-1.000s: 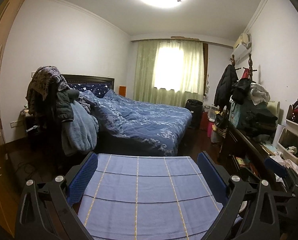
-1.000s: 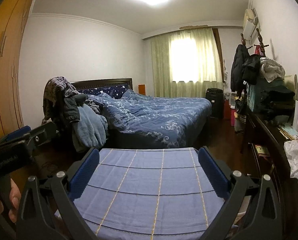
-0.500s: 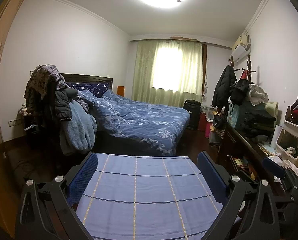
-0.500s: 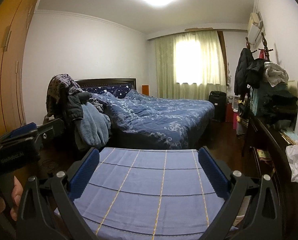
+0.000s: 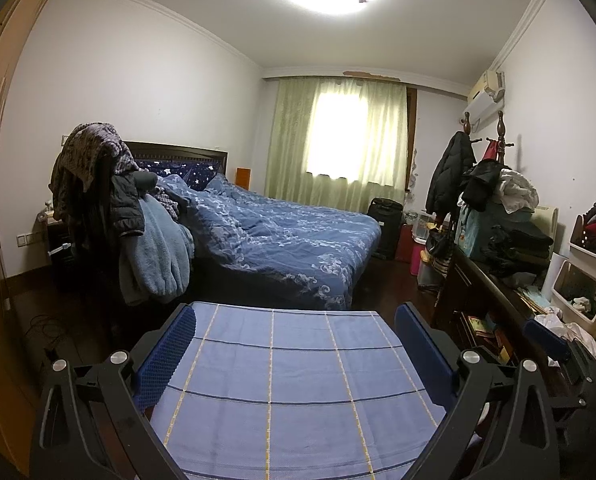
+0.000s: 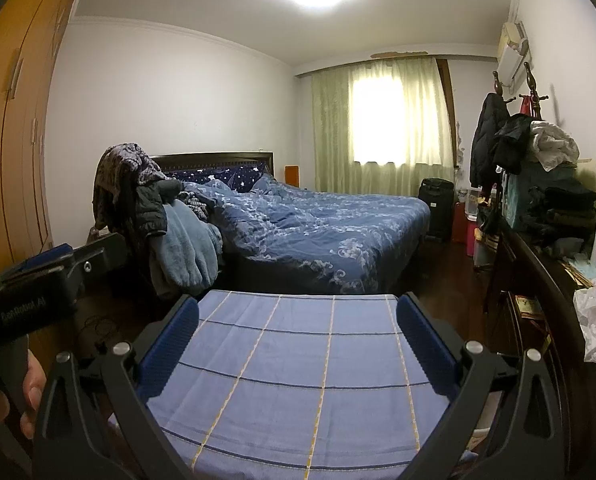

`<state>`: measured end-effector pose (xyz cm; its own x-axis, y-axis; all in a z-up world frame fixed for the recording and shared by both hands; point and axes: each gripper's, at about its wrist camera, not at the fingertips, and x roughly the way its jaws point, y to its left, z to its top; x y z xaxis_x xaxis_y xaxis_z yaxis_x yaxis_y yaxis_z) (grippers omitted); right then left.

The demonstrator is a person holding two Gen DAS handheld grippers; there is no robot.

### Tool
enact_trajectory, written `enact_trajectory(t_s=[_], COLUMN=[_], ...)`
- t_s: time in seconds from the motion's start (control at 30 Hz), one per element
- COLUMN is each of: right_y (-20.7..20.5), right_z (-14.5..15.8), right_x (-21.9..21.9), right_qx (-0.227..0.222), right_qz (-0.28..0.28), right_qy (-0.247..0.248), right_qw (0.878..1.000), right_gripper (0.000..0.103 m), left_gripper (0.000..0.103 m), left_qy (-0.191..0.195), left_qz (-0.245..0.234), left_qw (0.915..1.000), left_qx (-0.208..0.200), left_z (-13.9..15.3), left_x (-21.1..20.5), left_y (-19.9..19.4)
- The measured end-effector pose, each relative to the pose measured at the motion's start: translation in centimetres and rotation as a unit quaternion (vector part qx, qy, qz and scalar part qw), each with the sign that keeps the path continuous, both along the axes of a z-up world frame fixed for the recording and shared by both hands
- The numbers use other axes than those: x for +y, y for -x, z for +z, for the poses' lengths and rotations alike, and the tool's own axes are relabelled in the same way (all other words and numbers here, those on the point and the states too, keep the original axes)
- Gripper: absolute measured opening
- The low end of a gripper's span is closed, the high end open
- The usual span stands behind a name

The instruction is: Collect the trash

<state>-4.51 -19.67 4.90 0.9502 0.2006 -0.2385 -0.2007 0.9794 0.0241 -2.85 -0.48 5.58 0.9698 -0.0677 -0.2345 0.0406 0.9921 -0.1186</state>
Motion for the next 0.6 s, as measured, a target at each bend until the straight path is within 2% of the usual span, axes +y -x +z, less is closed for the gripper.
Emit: enact_trajectory(t_s=[0.6], right_y=[0.00], right_z=[-0.35], right_x=[-0.05], right_qx=[0.003], right_qz=[0.001], right_qy=[0.002], right_qw=[1.000], right_gripper=[0.100], left_gripper=[0.099], left_qy=[0.002], left_qz=[-0.003], left_qw=[1.0000], left_qx=[0.002], left_z=[-0.17], left_x=[0.00], left_y=[-0.19])
